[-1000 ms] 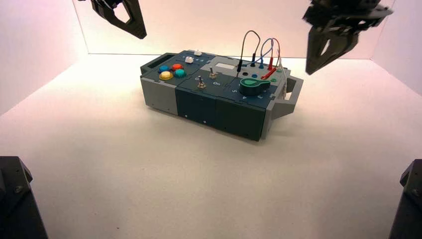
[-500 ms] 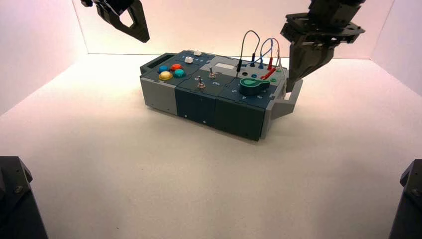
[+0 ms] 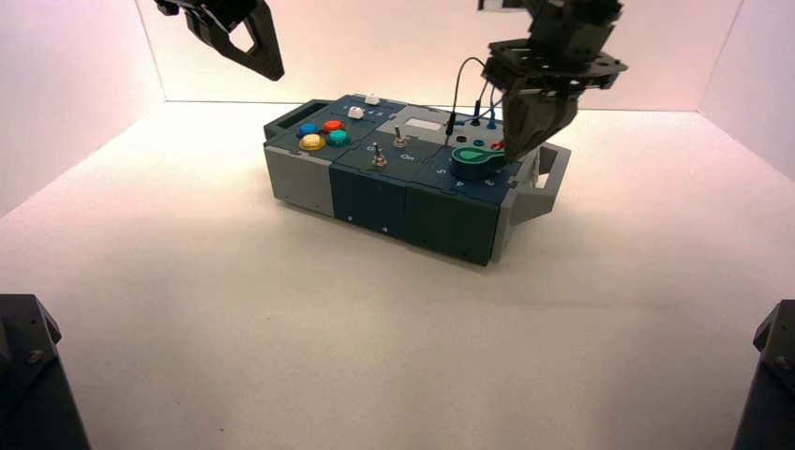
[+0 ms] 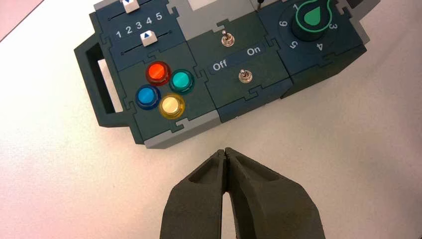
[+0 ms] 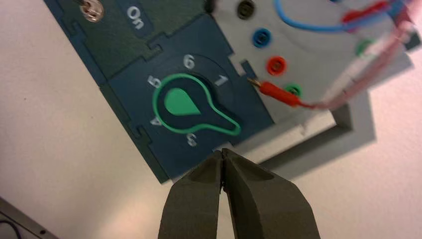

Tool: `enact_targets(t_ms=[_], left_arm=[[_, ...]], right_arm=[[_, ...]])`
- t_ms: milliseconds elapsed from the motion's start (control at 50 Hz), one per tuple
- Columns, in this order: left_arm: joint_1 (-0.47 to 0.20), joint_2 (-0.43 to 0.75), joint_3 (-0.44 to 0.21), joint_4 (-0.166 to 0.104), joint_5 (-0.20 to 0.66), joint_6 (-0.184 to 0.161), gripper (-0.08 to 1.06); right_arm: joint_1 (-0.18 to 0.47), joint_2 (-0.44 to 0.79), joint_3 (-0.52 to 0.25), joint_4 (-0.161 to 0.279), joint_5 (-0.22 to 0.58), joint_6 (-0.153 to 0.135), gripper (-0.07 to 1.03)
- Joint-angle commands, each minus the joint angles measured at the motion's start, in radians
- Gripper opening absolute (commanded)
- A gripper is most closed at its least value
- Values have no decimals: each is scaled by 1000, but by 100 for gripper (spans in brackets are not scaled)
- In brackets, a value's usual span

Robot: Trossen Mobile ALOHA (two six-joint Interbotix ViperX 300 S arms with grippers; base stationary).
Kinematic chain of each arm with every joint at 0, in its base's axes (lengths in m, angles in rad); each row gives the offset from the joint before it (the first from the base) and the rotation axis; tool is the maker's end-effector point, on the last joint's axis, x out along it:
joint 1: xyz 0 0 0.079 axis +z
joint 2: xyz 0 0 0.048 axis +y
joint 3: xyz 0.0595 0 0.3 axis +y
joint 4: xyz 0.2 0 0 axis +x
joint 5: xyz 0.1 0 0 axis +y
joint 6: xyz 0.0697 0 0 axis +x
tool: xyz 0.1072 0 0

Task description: Turn the knob to position 6.

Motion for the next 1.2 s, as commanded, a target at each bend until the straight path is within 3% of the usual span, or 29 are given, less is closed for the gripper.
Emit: enact_targets(t_ms=[20,600,1200], left_arm=[[-3,-9,-20,2,-8,5,-3],[-3,-14,-20,2,-8,5,-3],[-3,9,-15,5,-20,8,-3]], right_arm=[[6,9,-40,5,-3,0,-2],[8,71,-86,-69,-48,0,-2],[8,124,-135,-81,-91,-6,-2]])
